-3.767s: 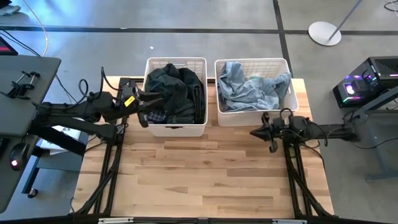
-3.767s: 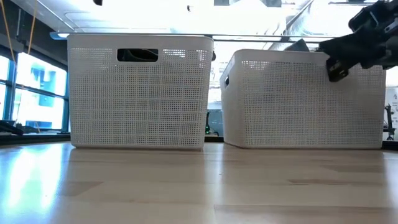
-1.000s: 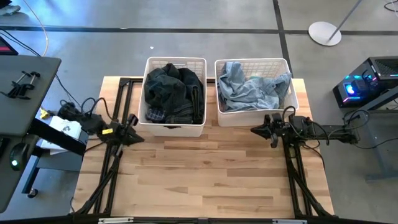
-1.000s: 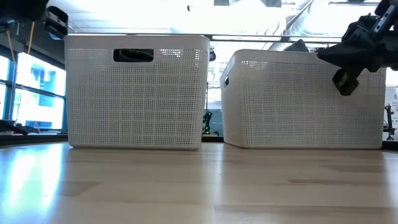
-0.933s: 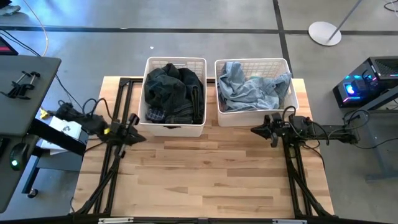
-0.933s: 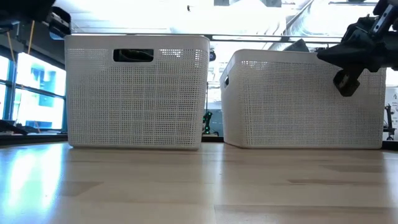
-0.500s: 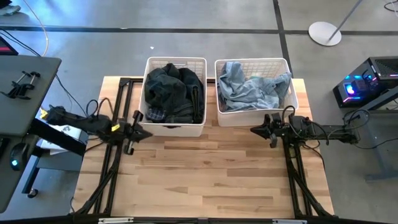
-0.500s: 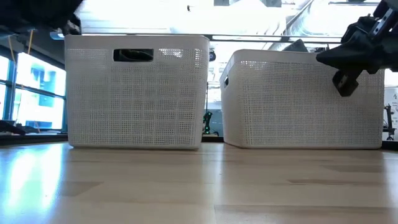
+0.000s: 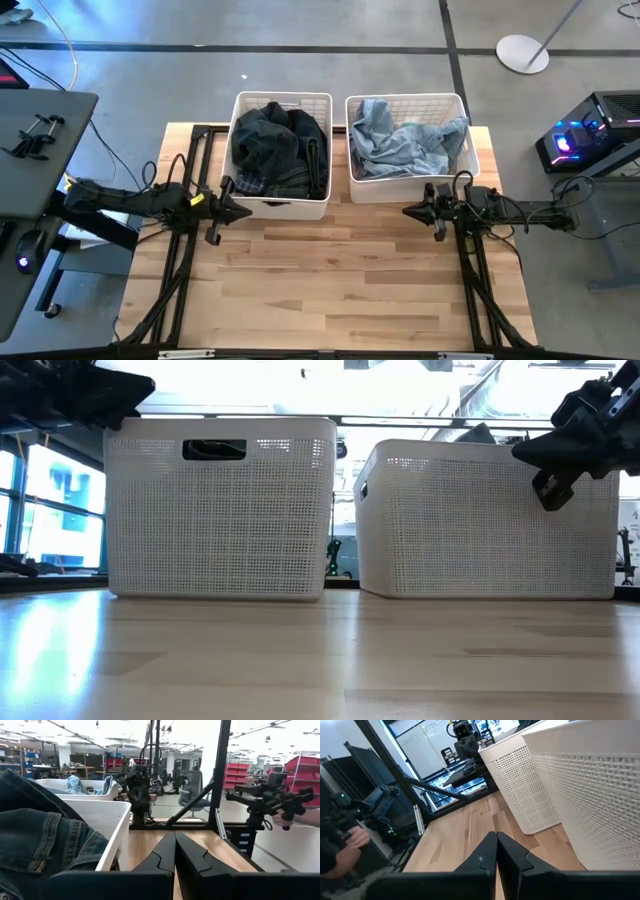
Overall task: Sort clothes
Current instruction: Return to Home Position
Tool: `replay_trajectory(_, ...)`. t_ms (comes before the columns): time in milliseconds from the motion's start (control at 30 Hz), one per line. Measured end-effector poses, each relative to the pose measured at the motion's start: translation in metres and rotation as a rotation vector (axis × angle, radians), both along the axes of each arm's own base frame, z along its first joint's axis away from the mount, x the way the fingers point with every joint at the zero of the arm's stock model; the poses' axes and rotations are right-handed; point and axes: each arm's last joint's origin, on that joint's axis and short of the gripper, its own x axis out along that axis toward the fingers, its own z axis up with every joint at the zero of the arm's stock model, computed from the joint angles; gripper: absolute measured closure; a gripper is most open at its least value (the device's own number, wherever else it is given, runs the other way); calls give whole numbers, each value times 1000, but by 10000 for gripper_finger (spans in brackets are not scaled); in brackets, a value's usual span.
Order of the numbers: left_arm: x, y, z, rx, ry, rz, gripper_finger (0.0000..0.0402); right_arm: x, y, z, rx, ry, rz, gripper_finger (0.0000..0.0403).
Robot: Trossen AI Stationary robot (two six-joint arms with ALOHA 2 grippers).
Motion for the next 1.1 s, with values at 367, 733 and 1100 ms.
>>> replay_trajectory(367, 0, -2, 0, 217, -36, -52, 401, 0, 1, 1, 17, -10, 19, 403)
replay_trajectory(733, 0, -2, 2, 228, -55, -60, 401, 0, 1, 1, 61, -4, 36, 403)
replay_trajectory(1100, 0, -3, 2, 233, -61, -69, 401, 0, 1, 1, 63, -3, 41, 402)
